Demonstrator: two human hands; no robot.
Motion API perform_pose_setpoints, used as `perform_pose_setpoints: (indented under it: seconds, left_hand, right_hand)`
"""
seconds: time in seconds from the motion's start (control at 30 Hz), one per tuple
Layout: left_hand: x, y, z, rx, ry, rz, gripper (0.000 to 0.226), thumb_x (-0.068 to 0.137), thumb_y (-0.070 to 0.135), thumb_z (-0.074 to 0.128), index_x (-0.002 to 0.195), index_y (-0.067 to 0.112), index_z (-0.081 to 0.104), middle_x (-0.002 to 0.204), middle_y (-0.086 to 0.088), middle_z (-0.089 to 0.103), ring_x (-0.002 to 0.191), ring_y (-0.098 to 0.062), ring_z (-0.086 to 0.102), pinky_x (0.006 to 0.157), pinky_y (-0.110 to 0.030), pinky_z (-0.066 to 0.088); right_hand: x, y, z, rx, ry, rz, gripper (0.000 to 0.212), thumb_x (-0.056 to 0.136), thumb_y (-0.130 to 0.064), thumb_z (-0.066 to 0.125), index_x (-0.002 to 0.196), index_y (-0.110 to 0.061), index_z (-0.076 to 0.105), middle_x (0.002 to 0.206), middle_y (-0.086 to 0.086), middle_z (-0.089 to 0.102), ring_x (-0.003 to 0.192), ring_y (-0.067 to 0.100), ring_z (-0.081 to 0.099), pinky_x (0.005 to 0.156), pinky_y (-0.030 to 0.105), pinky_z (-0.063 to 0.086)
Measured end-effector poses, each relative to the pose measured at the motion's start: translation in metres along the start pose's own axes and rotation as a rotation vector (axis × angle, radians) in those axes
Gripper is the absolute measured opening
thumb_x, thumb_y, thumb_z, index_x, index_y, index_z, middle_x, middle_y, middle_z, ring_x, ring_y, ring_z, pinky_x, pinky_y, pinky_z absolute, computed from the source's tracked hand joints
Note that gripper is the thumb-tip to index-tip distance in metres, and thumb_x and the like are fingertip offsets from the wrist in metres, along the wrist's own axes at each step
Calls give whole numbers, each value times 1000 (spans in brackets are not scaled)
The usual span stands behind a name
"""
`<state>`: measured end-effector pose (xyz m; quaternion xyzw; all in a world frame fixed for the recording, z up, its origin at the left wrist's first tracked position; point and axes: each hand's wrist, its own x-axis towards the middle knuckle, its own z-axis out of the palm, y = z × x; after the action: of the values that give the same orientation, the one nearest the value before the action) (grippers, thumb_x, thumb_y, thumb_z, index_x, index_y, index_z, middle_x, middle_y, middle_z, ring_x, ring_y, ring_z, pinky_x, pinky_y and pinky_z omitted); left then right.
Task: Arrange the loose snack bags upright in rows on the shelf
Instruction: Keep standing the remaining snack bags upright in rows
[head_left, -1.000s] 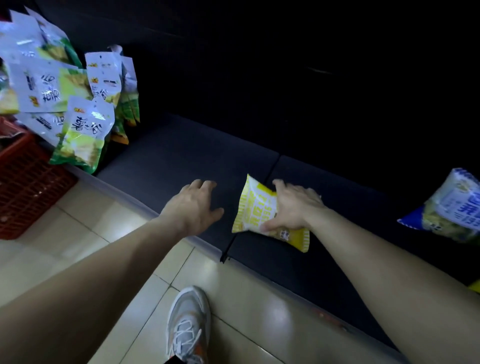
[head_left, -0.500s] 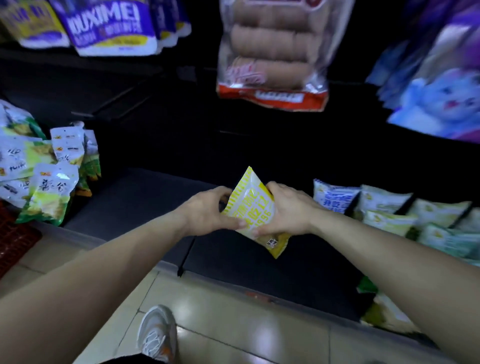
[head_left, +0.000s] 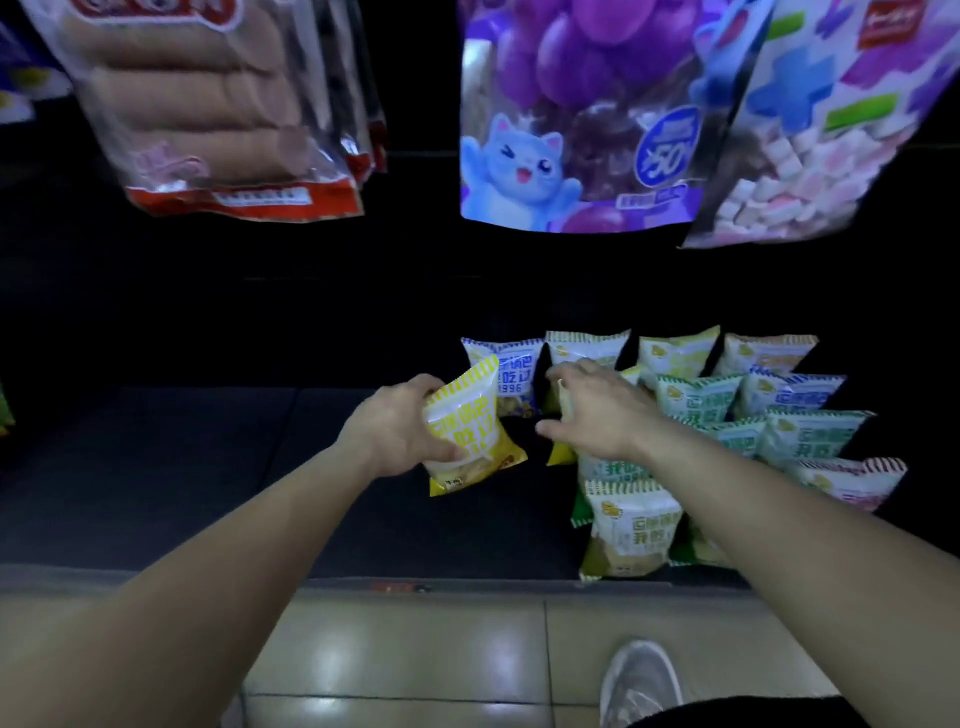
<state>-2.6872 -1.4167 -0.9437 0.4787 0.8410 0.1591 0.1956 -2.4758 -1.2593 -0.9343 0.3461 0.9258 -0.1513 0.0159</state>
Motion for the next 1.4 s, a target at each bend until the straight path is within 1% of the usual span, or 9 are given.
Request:
perform_pose_setpoints:
  seconds: [0.13,0.27,0.37,0.47,0.7,0.87,1.03,1.2,1.4]
  left_hand:
    - [45,13,40,136,-77,23,99,56,58,84,140,35,37,121,4,58,104,-17,55,80,-35,50]
    - [83,24,68,276,-87,77,97,61,57,83,143,34,37,132,2,51,121,-22,45,89,-41,49]
    - [104,27,82,408,-122,102,94,65,53,82,145,33,36,137,0,44,122,-24,46,90,-45,50]
    - [116,27,91,454,-149,87,91,68,47,82,145,34,34,139,-3,38,119,-24,51,89,-42,51]
    - [125,26,98,398,-41,78,80,71,41,82,137,33,38,131,4,53,118,-23,49,96,-42,38]
    - [123,29,104,299,-58,73,78,73,37,81,138,31,38,130,1,55,117,-23,48,90,-40,41]
    - [122,38,109,315,-19,76,77,74,41,80,138,31,38,128,2,55,117,-22,49,90,-40,44]
    - [120,42,120,269,44,95,76,75,41,79,138,32,38,132,2,53,122,-22,47,90,-38,44]
    - [116,30,114,259,62,79,78,72,42,81,137,35,38,129,4,53,118,-21,47,92,-39,44]
  right_hand:
    - [-1,60,2,-23,32,169,75,90,-52,62,151,-23,30,148,6,39,133,30,42,101,46,44]
    - [1,93,6,40,62,258,77,91,-47,65,153,-21,28,150,9,37,132,34,42,102,50,43]
    - [5,101,8,56,34,249,77,91,-47,65,152,-21,27,149,8,38,133,33,42,102,52,44]
    - [11,97,12,33,-12,215,78,90,-48,65,153,-21,26,151,7,35,135,32,38,104,50,41]
    - [16,86,14,13,-95,169,77,88,-48,64,151,-21,29,147,6,38,135,29,38,104,46,41]
    - [11,89,12,20,-98,189,76,88,-50,64,150,-23,30,148,6,38,134,29,39,104,44,41]
    - [8,91,10,22,-108,214,74,89,-50,64,150,-26,31,150,5,34,135,29,37,104,46,40]
    - [10,87,10,30,-106,200,73,88,-49,64,150,-26,32,149,4,36,135,28,37,104,43,40]
    - [14,83,9,40,-106,194,72,88,-47,65,149,-26,33,150,4,35,136,29,37,105,44,40]
